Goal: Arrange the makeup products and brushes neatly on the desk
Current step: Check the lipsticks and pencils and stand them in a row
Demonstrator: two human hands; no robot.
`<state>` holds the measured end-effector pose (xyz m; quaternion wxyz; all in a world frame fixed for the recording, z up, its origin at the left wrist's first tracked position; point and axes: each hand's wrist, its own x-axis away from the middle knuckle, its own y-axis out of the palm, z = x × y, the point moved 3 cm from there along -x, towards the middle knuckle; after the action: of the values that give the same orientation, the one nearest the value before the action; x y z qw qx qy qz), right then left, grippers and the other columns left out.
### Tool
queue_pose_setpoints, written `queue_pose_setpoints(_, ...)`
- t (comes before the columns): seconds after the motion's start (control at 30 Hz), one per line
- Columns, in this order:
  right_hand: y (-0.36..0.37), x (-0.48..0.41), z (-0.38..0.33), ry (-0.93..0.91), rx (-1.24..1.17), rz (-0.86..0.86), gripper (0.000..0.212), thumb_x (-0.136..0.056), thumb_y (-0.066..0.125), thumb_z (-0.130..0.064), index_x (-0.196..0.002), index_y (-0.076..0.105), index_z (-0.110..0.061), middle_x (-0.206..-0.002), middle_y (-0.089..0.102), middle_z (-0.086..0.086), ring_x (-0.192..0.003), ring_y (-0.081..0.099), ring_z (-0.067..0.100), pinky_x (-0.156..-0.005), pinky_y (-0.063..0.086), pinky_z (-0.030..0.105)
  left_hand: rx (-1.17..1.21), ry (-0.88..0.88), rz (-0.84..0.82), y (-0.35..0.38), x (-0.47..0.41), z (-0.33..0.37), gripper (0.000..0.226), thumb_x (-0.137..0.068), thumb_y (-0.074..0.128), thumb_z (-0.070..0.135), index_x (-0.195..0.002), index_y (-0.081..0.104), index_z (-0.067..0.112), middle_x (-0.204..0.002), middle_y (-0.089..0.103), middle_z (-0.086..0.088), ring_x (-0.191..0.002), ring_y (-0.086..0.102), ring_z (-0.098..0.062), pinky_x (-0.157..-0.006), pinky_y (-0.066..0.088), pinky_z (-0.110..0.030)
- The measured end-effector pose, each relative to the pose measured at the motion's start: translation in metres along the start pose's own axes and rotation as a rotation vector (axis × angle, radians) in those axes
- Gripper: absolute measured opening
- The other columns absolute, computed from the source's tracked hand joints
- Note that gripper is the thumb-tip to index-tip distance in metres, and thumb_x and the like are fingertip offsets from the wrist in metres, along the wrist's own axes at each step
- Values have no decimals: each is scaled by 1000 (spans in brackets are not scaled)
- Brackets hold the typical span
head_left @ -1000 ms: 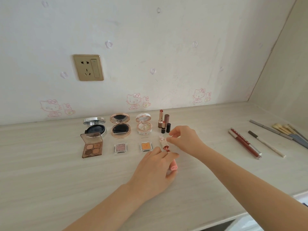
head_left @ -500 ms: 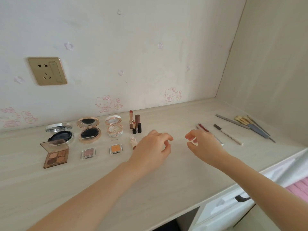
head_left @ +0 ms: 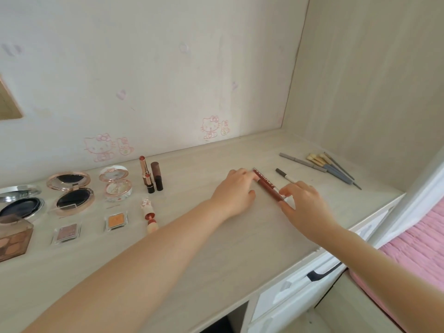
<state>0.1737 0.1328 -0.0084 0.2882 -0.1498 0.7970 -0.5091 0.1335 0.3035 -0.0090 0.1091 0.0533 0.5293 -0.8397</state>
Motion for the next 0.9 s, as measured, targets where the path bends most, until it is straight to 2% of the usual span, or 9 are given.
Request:
queue_pose_setpoints(0.13, 5, -3, 5, 1, 7, -10, 23, -90, 57, -28, -111, 61, -20, -110, 55, -1, -101, 50, 21, -82, 48, 37, -4, -8, -8, 6, -19, 0, 45, -91, 46, 10, -136, 46, 16, -141, 44, -4, -130, 34, -25, -106, 34, -40)
queue_pose_setpoints(0.27, 8, -6, 4, -3, 32, -5, 22, -91, 56, -30, -110, 60, -20, -110, 52, -2, -102, 47, 21, -81, 47, 36, -60, 31, -50, 10, -30, -1, 41, -93, 45, 12, -134, 48, 16, -138, 47, -4, -130, 34, -25, -107, 32, -39)
queue_pose_setpoints(0.47, 12, -8, 4, -8, 50, -8, 23, -90, 59, -34, -108, 58, -20, -111, 51, 0, -106, 46, 22, -82, 46, 35, -134, 80, -2, 7, -31, -4, 35, -94, 46, 17, -127, 57, 18, -121, 47, -5, -119, 39, -23, -97, 41, -39)
queue_pose_setpoints(0.7, 14, -10, 3, -16, 70, -7, 19, -92, 56, -31, -106, 57, -19, -115, 50, 0, -105, 47, 21, -77, 42, 29, -166, 99, 14, -3, -22, -12, 18, -94, 51, 18, -105, 65, 19, -109, 48, -2, -112, 41, -22, -90, 45, -41)
queue_pose_setpoints(0.9, 8, -5, -3, -31, 67, 18, 18, -94, 55, -32, -108, 57, -20, -116, 51, -2, -107, 46, 20, -86, 45, 35, -233, 156, -15, -16, -9, -16, 16, -95, 51, 21, -105, 62, 20, -108, 55, 0, -110, 42, -20, -88, 45, -41)
